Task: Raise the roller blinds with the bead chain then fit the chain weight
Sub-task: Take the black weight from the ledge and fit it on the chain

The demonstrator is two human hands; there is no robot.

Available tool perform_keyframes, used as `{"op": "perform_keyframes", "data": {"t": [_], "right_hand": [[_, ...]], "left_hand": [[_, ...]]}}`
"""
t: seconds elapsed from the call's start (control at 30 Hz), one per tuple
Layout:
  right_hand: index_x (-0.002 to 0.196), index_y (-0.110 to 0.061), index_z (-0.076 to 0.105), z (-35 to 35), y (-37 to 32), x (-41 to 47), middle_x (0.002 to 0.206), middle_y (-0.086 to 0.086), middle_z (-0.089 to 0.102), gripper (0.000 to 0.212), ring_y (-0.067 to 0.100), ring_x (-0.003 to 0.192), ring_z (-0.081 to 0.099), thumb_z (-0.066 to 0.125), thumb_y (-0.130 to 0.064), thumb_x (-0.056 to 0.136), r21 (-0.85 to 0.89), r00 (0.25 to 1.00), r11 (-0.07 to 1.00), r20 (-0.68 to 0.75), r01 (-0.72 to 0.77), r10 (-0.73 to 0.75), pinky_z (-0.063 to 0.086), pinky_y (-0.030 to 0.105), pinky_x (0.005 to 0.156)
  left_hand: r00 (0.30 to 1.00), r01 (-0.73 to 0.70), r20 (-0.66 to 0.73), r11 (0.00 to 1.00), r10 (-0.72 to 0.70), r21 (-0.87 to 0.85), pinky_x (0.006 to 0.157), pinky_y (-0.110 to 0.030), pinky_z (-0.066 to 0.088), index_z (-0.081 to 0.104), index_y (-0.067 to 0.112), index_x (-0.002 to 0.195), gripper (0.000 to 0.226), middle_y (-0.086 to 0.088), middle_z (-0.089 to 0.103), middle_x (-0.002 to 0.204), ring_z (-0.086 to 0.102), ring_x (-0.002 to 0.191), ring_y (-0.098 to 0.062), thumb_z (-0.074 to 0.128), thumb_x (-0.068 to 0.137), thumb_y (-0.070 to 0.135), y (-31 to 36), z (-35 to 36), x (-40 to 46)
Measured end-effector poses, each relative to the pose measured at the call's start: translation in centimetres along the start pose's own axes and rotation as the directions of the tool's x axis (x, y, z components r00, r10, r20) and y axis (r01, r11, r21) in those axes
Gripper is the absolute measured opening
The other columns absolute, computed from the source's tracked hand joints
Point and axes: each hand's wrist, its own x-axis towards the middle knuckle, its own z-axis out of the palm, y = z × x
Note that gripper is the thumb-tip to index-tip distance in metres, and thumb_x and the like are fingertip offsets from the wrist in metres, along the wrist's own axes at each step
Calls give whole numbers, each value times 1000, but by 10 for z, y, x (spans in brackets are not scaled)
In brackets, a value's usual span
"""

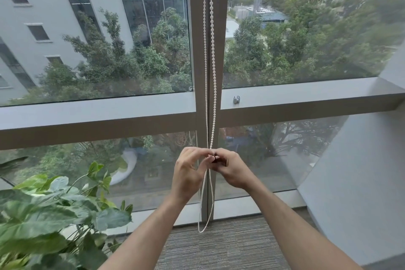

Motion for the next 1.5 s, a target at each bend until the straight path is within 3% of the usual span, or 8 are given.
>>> {"op": "perform_keyframes", "data": {"t": [0.1,0.23,0.33,0.53,0.73,0.83,1.07,1.5], "right_hand": [[96,-32,65,3,0,-4,94,-11,65,37,-5,88,62,70,4,87,2,999,1000,35,5,-5,48,20,83],[114,-2,68,8,3,-7,108,12,70,28,14,100,65,67,9,87,101,1000,995,27,-1,-2,53,28,91],[117,4,66,9,3,-9,111,23,70,31,19,99,66,68,10,87,126,1000,992,12,10,-12,54,32,93],[105,-4,69,7,-1,-8,93,4,71,21,10,88,64,70,6,86,171,998,985,57,-18,8,55,33,85],[103,-10,58,9,-3,-9,96,1,72,35,9,89,69,69,15,82,268,998,963,54,-31,16,54,25,81],[101,-13,51,11,-2,-9,98,15,71,40,16,87,69,72,14,80,337,999,941,33,-38,28,56,32,83],[112,-15,41,8,-1,-7,95,10,74,56,28,95,71,78,8,76,426,999,905,38,-19,3,57,47,91],[122,-21,38,3,6,-2,106,13,48,63,20,99,60,69,9,76,446,999,894,27,-45,37,55,30,83]], "left_hand": [[1000,21,21,1000,-20,-16,85,-23,47,76,25,98,21,17,69,93,59,95,-6,77,82,13,-1,-1,-1],[978,163,154,973,-138,-163,84,-31,53,71,32,111,35,10,72,101,65,99,-16,77,83,12,-3,-7,0],[955,192,260,964,-141,-183,83,-31,54,69,32,115,43,5,72,107,66,104,-17,76,82,7,-5,-19,6],[918,227,365,960,-154,-165,83,-29,54,69,29,118,44,4,71,115,63,110,-15,79,80,9,-5,-31,13],[913,282,358,936,-195,-210,84,-29,54,71,26,116,42,6,73,114,64,108,-11,82,78,12,-4,-32,11],[906,327,365,902,-214,-281,84,-28,55,73,22,114,41,3,76,109,68,104,-11,82,76,9,-5,-30,10],[888,338,413,898,-205,-281,93,-30,54,71,37,114,46,11,74,112,65,113,-10,84,76,15,-5,-30,10],[944,219,294,953,-152,-210,84,-22,56,66,46,109,52,19,73,102,69,98,-7,80,78,7,-6,-14,10]]}}
